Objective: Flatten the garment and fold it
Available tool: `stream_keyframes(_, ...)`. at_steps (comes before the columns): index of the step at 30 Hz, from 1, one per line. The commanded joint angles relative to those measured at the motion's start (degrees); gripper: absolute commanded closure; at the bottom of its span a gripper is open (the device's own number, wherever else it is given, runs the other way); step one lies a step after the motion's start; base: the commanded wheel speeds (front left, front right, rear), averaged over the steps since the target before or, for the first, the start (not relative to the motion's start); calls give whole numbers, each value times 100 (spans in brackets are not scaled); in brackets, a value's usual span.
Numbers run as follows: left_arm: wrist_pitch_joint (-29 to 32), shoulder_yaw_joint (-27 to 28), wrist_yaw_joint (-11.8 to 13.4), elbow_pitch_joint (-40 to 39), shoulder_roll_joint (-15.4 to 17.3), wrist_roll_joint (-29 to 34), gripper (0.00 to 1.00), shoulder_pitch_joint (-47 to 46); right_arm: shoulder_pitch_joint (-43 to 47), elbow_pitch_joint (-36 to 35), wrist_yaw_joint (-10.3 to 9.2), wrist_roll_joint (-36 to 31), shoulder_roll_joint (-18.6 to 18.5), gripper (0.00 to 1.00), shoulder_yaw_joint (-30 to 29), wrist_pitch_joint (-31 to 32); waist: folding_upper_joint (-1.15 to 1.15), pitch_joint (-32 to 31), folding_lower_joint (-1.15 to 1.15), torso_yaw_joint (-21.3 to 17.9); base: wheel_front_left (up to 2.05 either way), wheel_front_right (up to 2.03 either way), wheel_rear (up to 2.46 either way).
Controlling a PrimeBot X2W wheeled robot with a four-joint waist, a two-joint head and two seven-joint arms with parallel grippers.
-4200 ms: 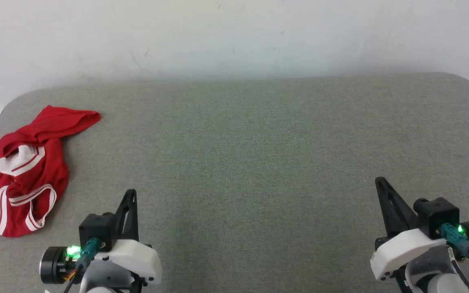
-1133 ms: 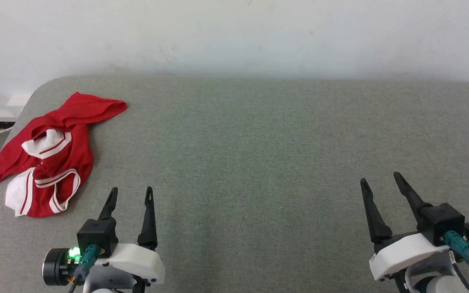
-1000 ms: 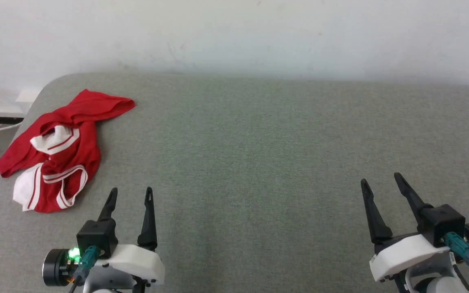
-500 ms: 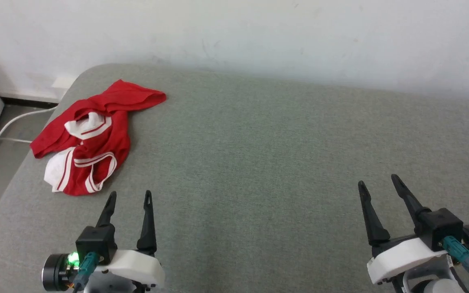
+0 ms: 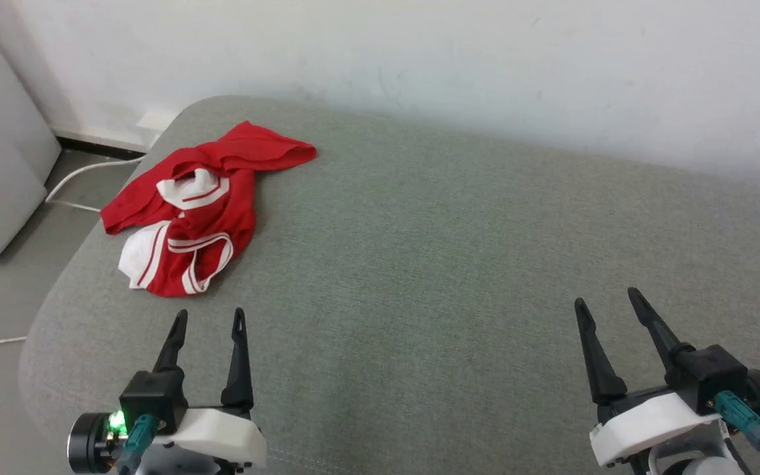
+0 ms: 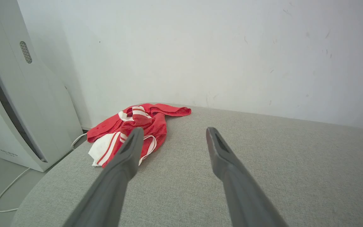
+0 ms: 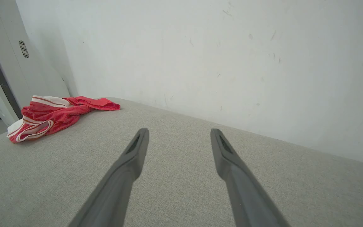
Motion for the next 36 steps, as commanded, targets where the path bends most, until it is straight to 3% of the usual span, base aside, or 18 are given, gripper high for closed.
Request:
stream_keyframes(1, -68, -7, 54, -10, 0, -26, 0, 88, 61, 2, -7, 47, 12, 0, 0, -52, 0, 6, 0, 90, 0, 0, 0)
stream_keyframes(36, -486, -99, 175, -81, -1, -123, 0, 196, 113, 252, -11, 286, 18, 0, 188, -470, 0, 74, 0, 1117, 0, 0, 0)
